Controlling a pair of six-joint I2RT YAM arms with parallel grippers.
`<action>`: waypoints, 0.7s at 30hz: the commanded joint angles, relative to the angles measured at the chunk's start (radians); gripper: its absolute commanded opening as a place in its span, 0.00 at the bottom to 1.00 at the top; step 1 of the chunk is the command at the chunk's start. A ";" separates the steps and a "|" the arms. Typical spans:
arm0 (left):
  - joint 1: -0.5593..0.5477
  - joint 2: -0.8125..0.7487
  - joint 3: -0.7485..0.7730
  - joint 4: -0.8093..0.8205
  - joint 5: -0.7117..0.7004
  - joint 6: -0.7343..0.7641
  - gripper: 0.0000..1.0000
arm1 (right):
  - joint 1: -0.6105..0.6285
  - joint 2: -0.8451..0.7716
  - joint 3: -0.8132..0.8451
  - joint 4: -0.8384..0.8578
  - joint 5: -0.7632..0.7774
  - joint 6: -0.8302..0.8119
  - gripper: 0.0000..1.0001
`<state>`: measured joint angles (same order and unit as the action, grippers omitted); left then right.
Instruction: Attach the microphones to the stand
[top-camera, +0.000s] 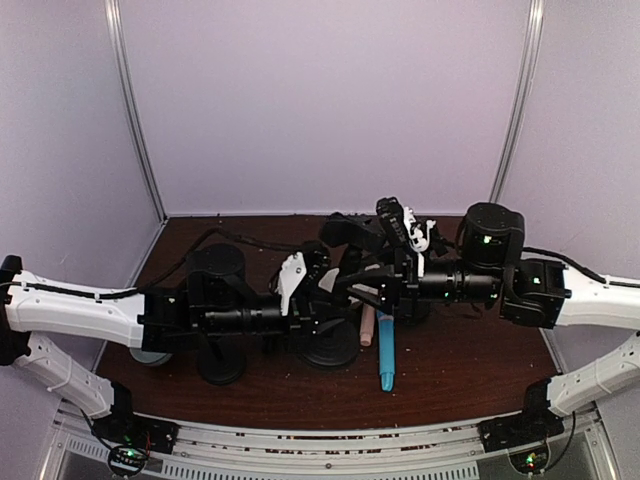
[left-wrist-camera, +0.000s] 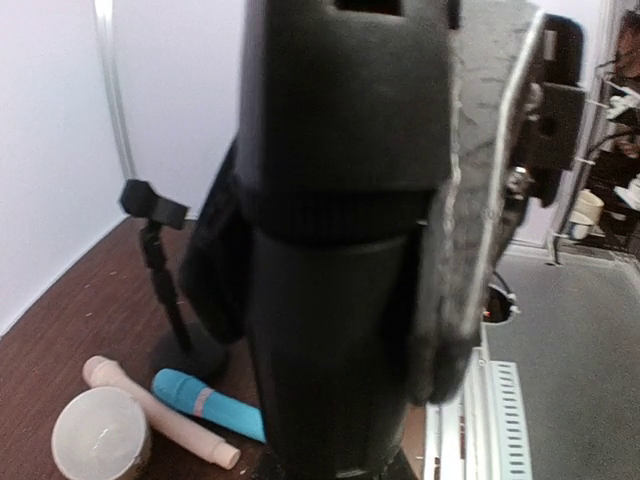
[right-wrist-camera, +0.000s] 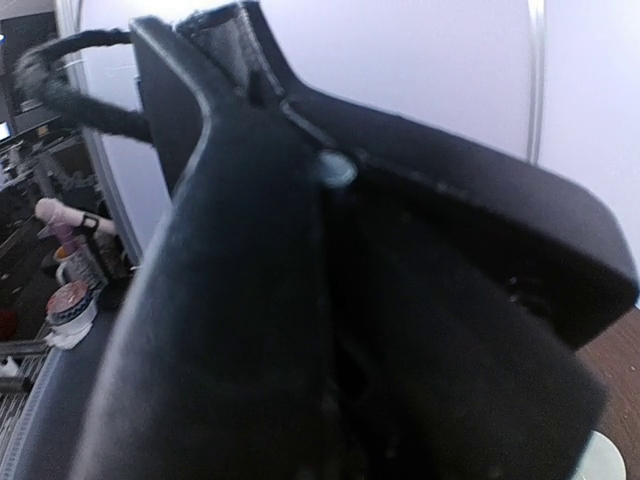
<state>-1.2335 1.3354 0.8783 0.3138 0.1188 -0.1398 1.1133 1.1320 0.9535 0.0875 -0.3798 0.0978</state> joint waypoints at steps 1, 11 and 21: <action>0.019 -0.037 0.068 0.112 0.354 -0.012 0.00 | -0.044 -0.041 0.021 -0.076 -0.359 -0.148 0.00; 0.023 -0.052 0.035 0.213 0.375 -0.063 0.00 | -0.197 -0.087 -0.005 -0.165 -0.199 -0.134 0.45; 0.023 -0.055 -0.013 0.221 0.152 -0.084 0.00 | -0.192 -0.161 -0.122 -0.056 -0.168 0.008 0.57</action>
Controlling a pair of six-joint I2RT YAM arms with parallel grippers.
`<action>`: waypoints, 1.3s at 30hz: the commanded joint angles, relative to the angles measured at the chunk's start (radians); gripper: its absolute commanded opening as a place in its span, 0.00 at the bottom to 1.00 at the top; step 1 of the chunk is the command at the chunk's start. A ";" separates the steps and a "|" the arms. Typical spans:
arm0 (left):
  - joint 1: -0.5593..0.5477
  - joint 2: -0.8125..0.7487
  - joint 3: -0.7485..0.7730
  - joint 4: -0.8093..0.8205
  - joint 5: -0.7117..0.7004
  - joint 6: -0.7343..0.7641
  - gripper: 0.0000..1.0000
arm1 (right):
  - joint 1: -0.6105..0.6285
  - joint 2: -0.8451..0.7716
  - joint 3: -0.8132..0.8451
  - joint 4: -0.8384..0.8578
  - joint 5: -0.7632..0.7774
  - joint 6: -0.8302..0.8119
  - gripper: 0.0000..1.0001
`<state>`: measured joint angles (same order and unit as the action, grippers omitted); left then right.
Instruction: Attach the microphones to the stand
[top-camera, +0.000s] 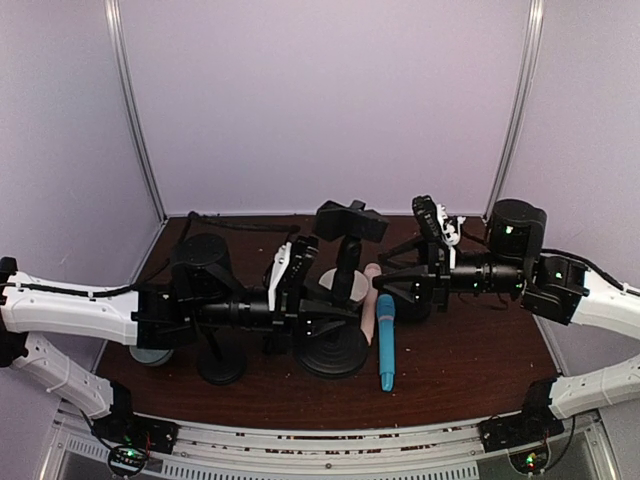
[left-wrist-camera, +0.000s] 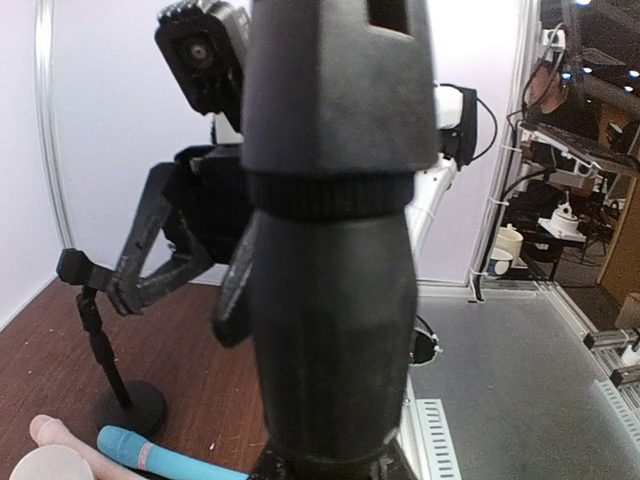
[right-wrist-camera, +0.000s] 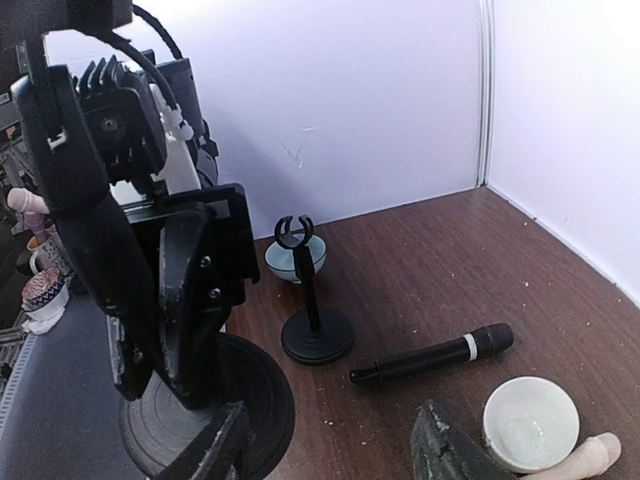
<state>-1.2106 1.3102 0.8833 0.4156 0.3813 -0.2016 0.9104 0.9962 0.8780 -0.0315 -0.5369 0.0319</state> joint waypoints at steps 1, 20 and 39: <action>0.000 -0.030 -0.021 0.111 -0.155 -0.030 0.00 | 0.020 -0.030 -0.051 0.080 -0.015 0.085 0.58; 0.000 0.057 -0.043 0.125 -0.208 -0.072 0.00 | 0.099 0.099 -0.038 0.392 0.079 0.263 0.62; 0.000 0.198 -0.123 0.222 -0.285 -0.176 0.00 | 0.025 0.187 0.105 0.295 0.178 0.282 0.09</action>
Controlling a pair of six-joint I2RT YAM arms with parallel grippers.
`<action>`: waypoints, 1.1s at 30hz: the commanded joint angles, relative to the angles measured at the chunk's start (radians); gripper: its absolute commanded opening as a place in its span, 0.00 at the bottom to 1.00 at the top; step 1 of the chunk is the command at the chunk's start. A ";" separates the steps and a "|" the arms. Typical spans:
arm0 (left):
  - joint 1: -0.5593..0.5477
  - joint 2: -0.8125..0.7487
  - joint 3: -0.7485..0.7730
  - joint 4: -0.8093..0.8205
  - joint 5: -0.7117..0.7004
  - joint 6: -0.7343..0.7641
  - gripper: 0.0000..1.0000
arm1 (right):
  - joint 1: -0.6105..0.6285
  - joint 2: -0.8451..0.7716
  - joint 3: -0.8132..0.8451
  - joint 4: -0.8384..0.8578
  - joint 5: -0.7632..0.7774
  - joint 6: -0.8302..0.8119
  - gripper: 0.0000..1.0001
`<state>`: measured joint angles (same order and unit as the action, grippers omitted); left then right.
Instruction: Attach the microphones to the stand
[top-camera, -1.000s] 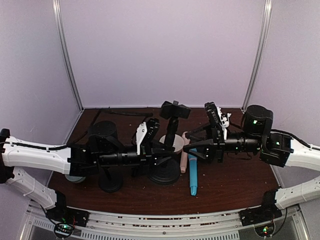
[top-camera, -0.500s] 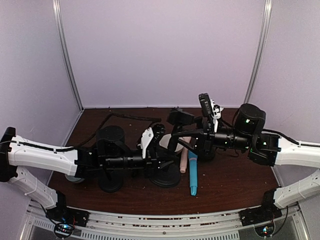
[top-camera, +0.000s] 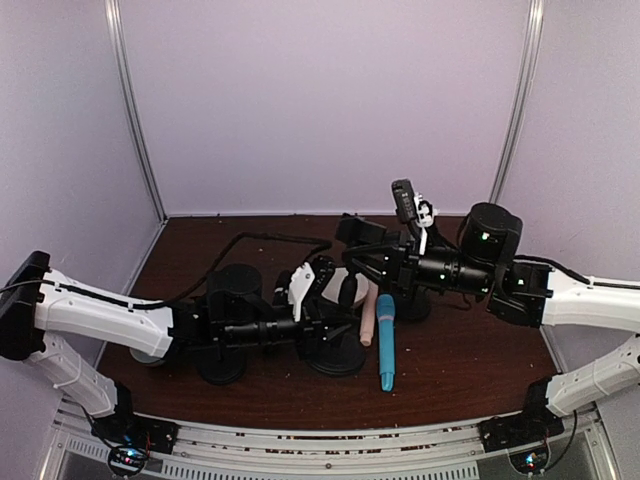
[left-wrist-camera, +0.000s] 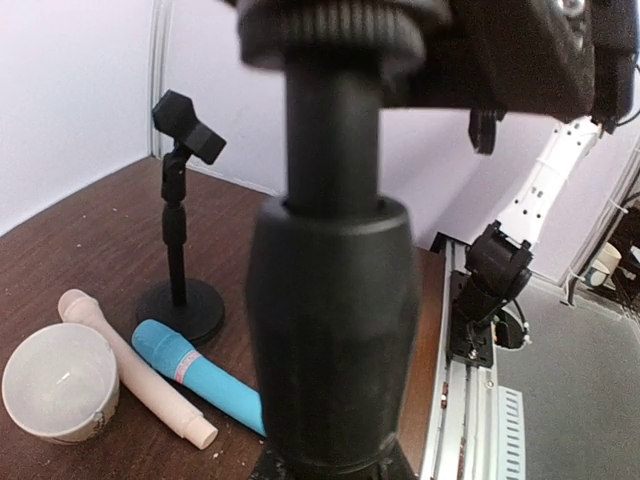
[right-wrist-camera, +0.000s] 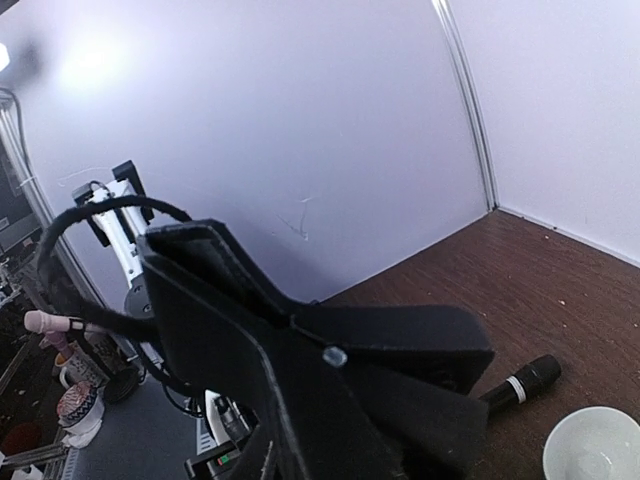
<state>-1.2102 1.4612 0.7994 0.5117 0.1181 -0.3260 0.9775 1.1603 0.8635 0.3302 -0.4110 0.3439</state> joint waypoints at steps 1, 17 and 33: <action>0.000 0.058 -0.051 0.147 -0.028 -0.065 0.00 | -0.051 0.029 0.149 -0.088 0.062 -0.042 0.09; 0.000 0.125 -0.113 0.232 -0.065 -0.105 0.00 | -0.168 0.117 0.433 -0.275 0.177 -0.087 0.07; 0.004 0.026 0.062 -0.096 -0.099 -0.171 0.00 | -0.173 0.048 0.413 -0.331 0.267 -0.161 0.60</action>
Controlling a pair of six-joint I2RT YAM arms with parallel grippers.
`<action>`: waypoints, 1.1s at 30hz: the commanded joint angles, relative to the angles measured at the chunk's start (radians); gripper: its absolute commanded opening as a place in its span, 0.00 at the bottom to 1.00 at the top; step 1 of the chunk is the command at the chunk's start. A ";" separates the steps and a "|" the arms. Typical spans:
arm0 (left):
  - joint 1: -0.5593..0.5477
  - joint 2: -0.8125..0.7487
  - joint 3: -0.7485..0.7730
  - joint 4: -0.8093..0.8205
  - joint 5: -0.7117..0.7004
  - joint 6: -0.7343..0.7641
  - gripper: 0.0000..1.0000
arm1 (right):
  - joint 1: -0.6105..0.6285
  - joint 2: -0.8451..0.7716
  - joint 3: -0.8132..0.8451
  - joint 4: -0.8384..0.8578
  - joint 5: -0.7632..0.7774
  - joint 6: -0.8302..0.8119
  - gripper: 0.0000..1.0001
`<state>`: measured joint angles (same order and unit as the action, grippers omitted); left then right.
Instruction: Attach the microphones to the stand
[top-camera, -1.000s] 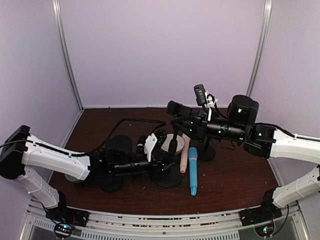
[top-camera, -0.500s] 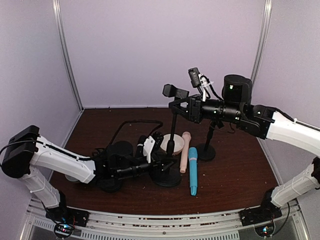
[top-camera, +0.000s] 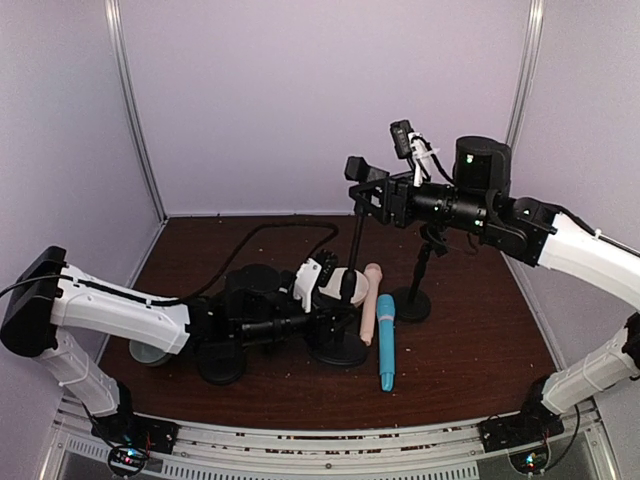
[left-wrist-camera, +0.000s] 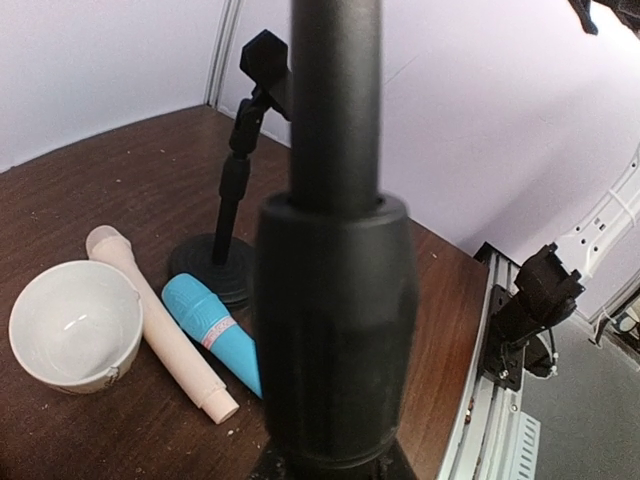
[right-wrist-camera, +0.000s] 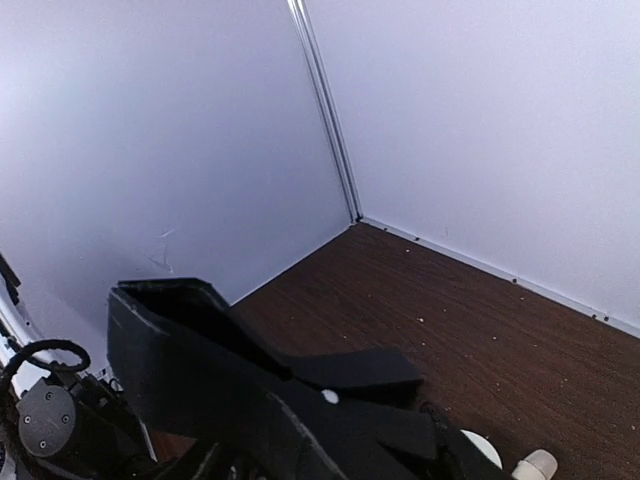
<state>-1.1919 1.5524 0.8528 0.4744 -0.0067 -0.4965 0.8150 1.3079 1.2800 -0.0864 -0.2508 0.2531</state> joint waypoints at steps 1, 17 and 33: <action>-0.013 -0.075 0.010 -0.058 0.033 -0.002 0.00 | -0.011 -0.121 -0.024 0.078 0.115 -0.077 0.64; 0.043 -0.057 0.095 0.027 0.201 -0.123 0.00 | 0.000 -0.281 -0.393 0.148 -0.162 0.069 0.74; 0.048 -0.028 0.069 0.173 0.262 -0.147 0.00 | 0.061 -0.083 -0.390 0.377 -0.346 0.228 0.76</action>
<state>-1.1507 1.5150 0.8982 0.4820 0.2283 -0.6369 0.8562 1.2011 0.8688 0.2131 -0.5285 0.4324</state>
